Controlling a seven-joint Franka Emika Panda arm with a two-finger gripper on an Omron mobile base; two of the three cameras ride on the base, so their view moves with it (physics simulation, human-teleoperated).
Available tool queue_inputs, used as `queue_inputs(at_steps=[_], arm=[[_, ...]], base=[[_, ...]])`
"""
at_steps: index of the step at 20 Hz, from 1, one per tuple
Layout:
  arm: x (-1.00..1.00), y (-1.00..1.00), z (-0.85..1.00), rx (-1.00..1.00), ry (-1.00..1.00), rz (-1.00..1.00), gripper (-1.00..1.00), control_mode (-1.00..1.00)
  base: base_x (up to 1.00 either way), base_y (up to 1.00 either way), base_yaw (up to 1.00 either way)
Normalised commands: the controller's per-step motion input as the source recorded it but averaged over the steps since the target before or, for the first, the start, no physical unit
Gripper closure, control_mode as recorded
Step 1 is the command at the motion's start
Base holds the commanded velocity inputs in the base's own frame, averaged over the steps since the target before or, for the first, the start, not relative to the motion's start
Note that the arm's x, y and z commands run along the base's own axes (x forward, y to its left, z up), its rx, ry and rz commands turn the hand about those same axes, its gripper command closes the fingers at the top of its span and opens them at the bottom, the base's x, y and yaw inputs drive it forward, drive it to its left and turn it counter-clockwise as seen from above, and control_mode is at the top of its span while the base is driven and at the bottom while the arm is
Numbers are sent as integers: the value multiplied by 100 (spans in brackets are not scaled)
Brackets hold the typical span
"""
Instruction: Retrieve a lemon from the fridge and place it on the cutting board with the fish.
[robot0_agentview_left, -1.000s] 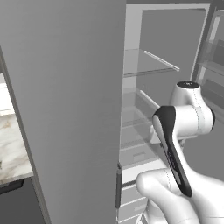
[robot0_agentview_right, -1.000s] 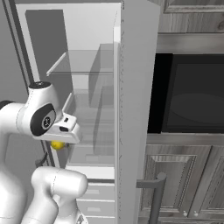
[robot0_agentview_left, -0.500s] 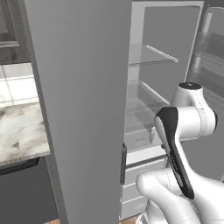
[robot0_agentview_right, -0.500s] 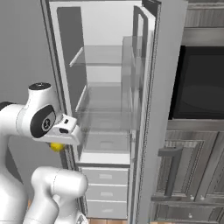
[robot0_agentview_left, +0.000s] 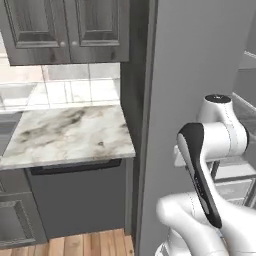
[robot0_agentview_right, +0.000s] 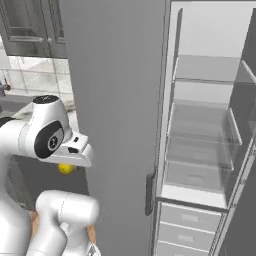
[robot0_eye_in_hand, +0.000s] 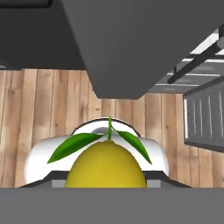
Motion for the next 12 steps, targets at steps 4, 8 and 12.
queue_inputs(at_steps=[4, 8, 12], arm=[[0, 0, 0, 0, 0, 0, 100, 100], [0, 0, 0, 0, 0, 0, 100, 100], [0, 0, 0, 0, 0, 0, 100, 100]], base=[[0, 100, 58], [0, 100, 64], [-2, 100, 60]])
